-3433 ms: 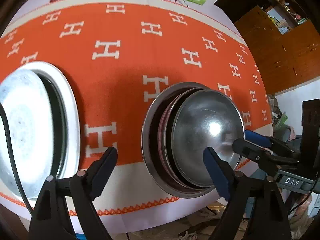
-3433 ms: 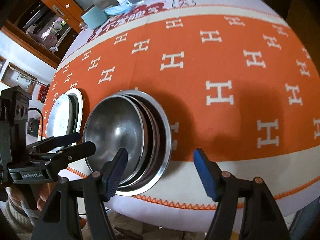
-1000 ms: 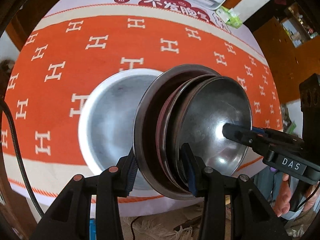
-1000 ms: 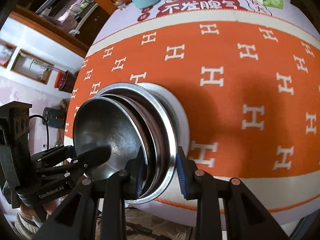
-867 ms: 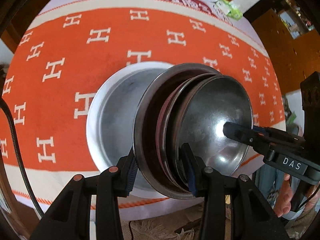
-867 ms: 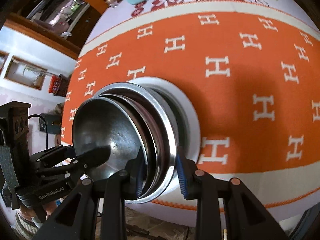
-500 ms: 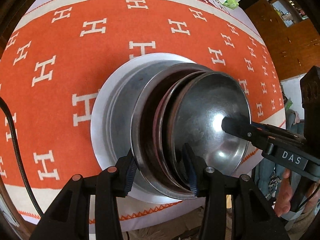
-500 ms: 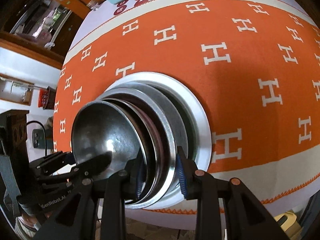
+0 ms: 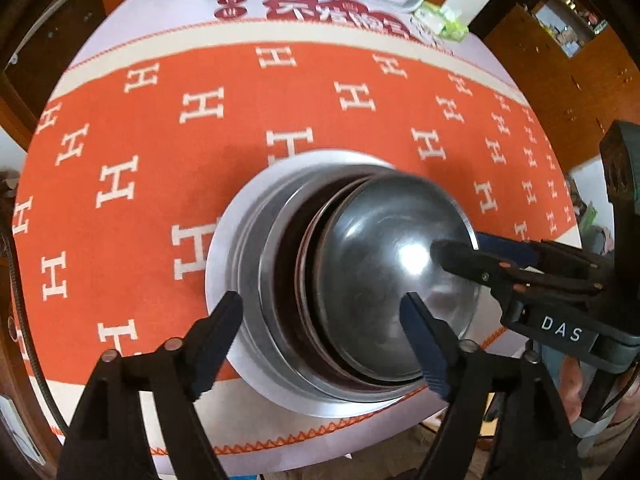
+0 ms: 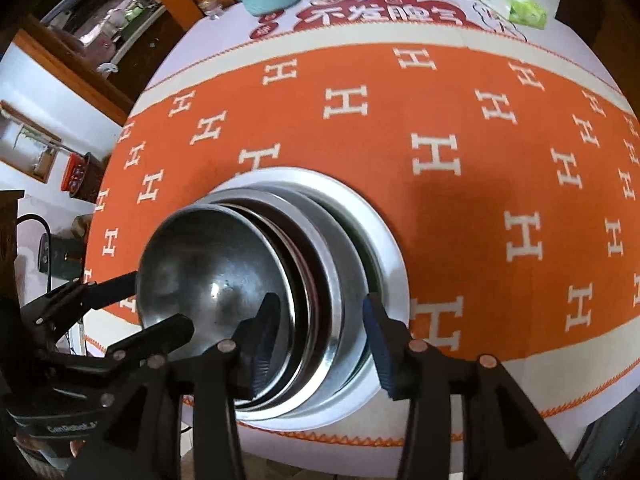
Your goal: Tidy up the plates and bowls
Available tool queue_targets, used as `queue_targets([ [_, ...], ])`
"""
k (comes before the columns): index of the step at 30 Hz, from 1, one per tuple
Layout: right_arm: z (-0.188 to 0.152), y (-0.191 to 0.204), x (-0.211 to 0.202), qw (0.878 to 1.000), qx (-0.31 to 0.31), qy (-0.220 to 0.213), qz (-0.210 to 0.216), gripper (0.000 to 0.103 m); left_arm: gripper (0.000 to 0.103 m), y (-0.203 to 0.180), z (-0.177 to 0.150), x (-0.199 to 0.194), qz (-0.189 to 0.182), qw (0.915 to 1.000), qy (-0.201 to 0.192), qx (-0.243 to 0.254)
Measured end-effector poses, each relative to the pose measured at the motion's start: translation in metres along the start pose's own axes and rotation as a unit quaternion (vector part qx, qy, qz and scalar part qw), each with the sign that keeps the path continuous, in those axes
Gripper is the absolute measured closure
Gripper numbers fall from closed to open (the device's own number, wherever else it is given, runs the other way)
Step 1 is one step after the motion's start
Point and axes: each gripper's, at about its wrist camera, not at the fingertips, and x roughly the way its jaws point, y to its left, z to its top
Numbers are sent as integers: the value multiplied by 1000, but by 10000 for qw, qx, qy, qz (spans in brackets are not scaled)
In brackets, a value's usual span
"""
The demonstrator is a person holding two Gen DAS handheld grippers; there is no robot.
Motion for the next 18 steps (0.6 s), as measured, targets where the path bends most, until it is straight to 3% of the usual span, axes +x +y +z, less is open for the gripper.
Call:
queue_targets([
  [5, -5, -9, -21, 9997, -5, -219, 105, 59, 13, -13, -3, -20, 362, 9989, -280, 64],
  [15, -27, -20, -74, 9966, -207, -797, -71, 59, 7, -46, -19, -65, 585, 9956, -736, 25],
  [17, -32, -23, -85, 9955, -217, -913, -146, 57, 5, -56, -22, -77, 667, 9940, -872, 14],
  [18, -33, -25, -92, 9948, -207, -982, -162, 51, 5, -61, -24, -83, 713, 9930, -942, 11],
])
